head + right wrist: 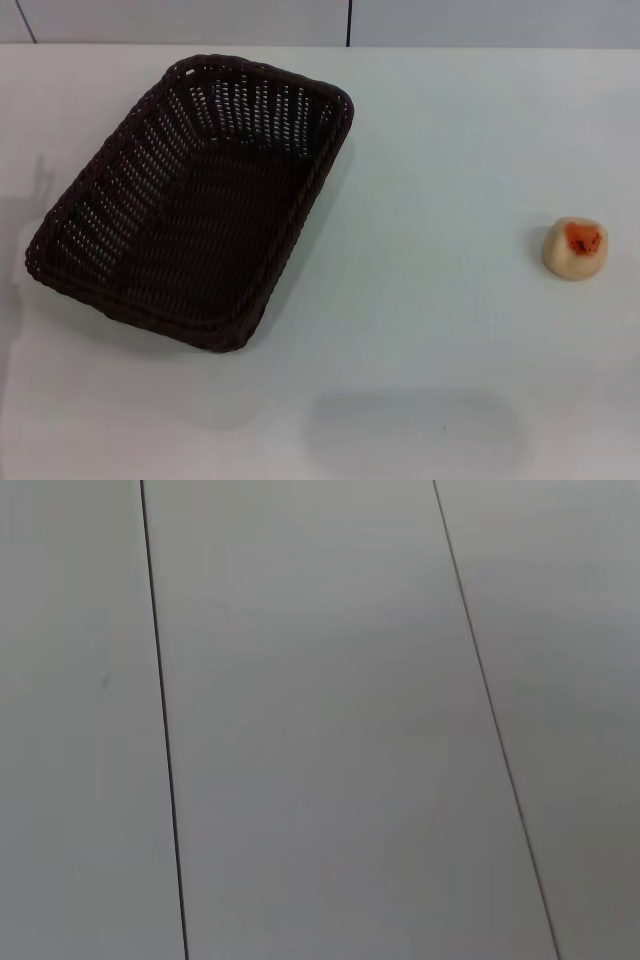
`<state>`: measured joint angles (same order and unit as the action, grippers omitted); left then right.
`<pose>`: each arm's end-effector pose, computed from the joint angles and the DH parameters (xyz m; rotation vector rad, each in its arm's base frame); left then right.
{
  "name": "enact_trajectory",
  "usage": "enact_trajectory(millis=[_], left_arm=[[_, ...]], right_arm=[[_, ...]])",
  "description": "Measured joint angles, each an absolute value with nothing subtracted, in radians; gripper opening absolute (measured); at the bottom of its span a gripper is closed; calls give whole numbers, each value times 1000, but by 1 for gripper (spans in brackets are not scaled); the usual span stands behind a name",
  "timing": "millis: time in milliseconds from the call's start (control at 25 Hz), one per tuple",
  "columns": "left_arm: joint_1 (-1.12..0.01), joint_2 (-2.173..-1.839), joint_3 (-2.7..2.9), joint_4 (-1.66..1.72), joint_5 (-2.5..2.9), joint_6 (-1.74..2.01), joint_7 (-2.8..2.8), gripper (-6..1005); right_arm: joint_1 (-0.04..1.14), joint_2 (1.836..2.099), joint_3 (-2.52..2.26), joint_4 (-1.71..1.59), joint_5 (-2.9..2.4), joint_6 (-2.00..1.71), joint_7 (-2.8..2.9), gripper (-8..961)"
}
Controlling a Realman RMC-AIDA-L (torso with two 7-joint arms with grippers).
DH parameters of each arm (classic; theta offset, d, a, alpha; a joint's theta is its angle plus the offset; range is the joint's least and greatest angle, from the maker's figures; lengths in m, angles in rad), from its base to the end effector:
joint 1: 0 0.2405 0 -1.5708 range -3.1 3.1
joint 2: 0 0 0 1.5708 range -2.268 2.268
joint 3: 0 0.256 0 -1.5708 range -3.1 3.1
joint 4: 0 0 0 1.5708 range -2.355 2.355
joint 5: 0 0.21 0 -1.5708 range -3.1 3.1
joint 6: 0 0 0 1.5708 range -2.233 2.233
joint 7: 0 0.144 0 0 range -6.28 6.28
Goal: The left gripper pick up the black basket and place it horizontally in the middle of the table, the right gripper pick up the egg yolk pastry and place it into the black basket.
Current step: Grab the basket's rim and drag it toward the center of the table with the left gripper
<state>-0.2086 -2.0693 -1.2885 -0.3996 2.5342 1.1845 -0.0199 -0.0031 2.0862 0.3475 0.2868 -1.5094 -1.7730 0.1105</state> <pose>-0.3553 0.2969 0.0365 -1.2926 -0.5018 -0.6695 0.3802 0.1458 0.0341 -0.9819 0.5170 0.7342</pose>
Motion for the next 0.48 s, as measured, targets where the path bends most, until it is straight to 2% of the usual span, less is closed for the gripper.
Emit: enact_trajectory(millis=[480], left_arm=[[-216,-2066,-1284,-406,2543,1193,-11,794]], right_arm=[[1,2086,347,287,-1509,-1773,110,808]])
